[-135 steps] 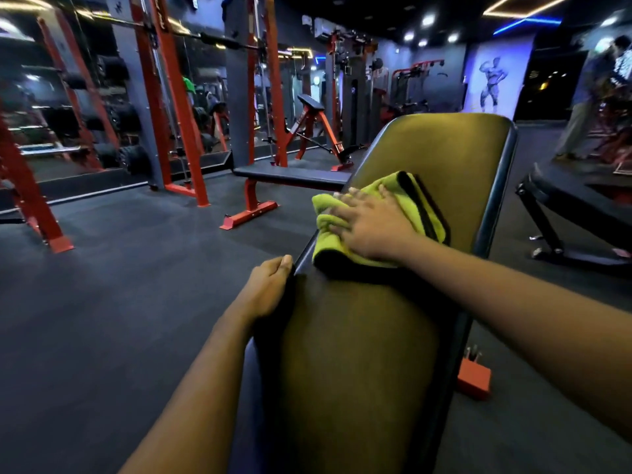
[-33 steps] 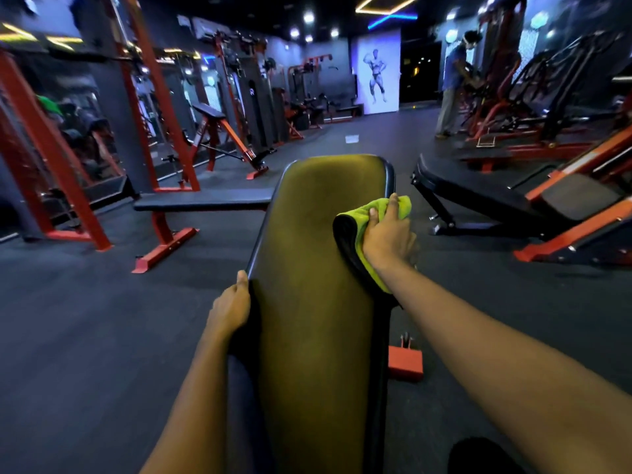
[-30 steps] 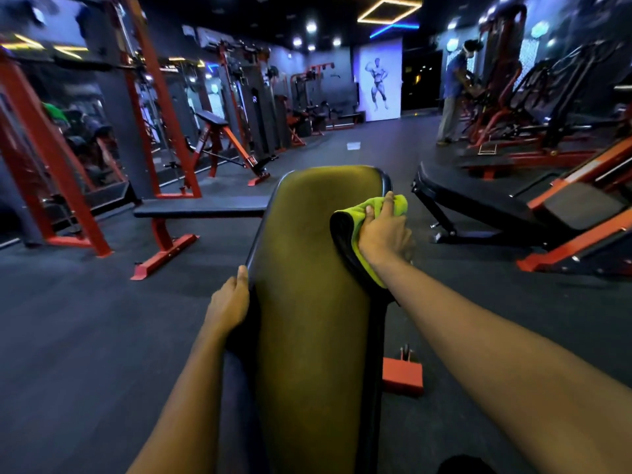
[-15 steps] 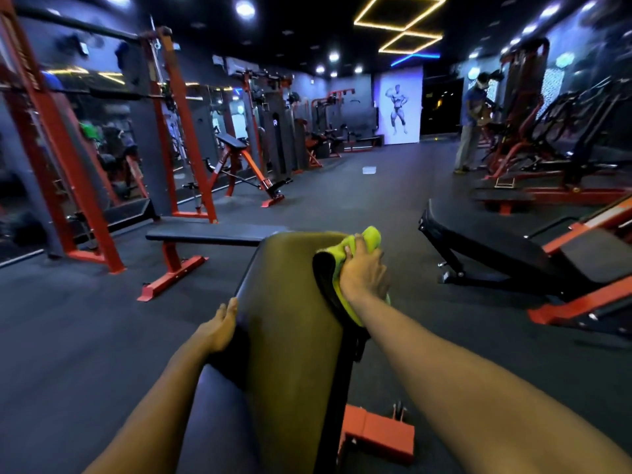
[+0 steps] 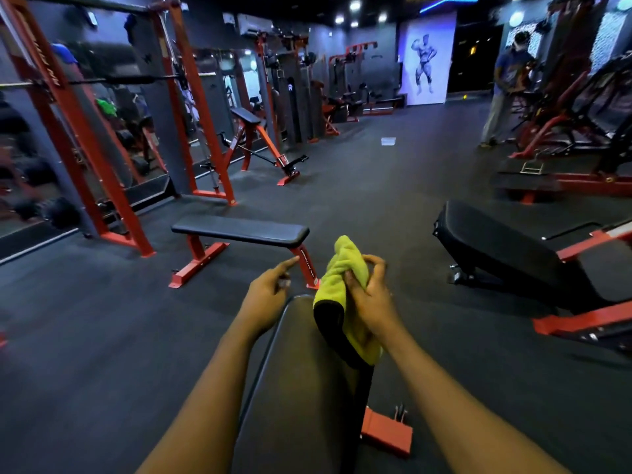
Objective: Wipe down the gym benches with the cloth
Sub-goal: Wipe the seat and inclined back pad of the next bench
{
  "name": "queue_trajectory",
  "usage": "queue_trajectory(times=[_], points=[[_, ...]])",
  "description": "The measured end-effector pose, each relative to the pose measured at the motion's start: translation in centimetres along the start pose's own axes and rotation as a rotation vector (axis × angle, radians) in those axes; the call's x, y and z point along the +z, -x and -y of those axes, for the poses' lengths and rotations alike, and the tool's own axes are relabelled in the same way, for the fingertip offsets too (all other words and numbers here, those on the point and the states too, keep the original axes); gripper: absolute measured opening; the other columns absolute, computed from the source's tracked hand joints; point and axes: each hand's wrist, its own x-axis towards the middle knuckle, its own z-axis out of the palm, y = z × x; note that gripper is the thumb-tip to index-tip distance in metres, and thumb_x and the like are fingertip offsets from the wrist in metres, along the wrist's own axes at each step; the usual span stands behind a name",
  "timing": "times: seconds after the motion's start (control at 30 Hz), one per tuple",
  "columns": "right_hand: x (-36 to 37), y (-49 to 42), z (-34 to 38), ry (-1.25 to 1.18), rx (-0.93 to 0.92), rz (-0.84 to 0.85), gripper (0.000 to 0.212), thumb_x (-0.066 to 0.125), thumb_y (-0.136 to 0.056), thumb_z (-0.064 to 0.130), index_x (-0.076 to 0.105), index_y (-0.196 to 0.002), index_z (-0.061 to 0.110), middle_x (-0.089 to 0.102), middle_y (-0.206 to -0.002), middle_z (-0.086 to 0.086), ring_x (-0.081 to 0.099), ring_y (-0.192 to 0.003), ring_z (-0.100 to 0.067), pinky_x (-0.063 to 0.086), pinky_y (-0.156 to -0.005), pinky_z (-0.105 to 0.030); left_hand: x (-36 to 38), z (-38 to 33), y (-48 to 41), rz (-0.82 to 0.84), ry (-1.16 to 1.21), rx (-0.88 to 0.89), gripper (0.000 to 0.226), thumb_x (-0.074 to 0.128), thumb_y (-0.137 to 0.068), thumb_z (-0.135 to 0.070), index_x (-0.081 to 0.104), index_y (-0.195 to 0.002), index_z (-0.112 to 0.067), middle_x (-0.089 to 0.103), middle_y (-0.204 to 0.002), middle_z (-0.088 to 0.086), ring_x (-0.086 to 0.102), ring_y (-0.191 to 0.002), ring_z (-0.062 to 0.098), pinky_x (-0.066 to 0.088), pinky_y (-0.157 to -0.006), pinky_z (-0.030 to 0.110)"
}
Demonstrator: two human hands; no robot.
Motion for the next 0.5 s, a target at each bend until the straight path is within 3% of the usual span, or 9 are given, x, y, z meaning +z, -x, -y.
queue_trajectory(times=[0.13,0.23,0.3,0.4,0.5], points=[[-1.0,0.8,3.7,-0.327,0.003,0.382,0.025,0.057,-0.099,0.020,0.046,-0.121,0.023,0.064,-0.116,-0.007,0.065,-0.100,-0.010,0.054,-0.091,-0.031,-1.3,-4.3,0.7,0.083,0.211,0.057,0.064,0.059,-0.094,-0.007,0.038,-0.144,-0.043,0.059,-0.117,-0.011,0.060,-0.096,-0.004,0.047,-0.083,0.010],[-2.0,2.3,5.5,-0.389,-0.004,0.547,0.026,0.047,-0.101,0.006,0.046,-0.127,0.005,0.060,-0.117,-0.008,0.063,-0.097,-0.006,0.052,-0.085,-0.022,-2.4,-5.9,1.8,0.137,0.145,0.000,0.065,0.060,-0.094,-0.021,0.030,-0.148,-0.042,0.060,-0.112,-0.007,0.059,-0.099,0.005,0.047,-0.084,0.020],[-2.8,3.4,6.0,-0.422,0.058,0.623,0.026,0.048,-0.101,0.003,0.049,-0.126,0.007,0.061,-0.118,-0.008,0.061,-0.100,-0.011,0.052,-0.086,-0.025,-3.1,-6.8,3.2,0.111,0.046,-0.022,0.048,0.060,-0.094,-0.023,0.042,-0.137,-0.033,0.064,-0.103,0.001,0.061,-0.093,0.014,0.048,-0.072,0.020],[-3.9,5.0,6.0,-0.505,0.209,0.648,0.034,0.057,-0.086,0.007,0.058,-0.120,0.010,0.063,-0.116,-0.015,0.059,-0.103,-0.025,0.046,-0.093,-0.037,-3.5,-8.0,5.6,0.073,0.022,-0.010,0.022,0.059,-0.093,-0.018,0.047,-0.111,-0.026,0.064,-0.088,0.002,0.061,-0.081,0.016,0.044,-0.059,0.019],[-4.8,6.6,6.1,-0.445,0.296,0.626,0.041,0.056,-0.080,0.027,0.065,-0.117,0.012,0.062,-0.113,-0.017,0.055,-0.102,-0.030,0.043,-0.087,-0.039,-3.5,-9.3,7.4,0.061,0.025,-0.023,0.016,0.057,-0.095,-0.016,0.047,-0.106,-0.021,0.063,-0.089,-0.002,0.060,-0.083,0.014,0.042,-0.061,0.020]])
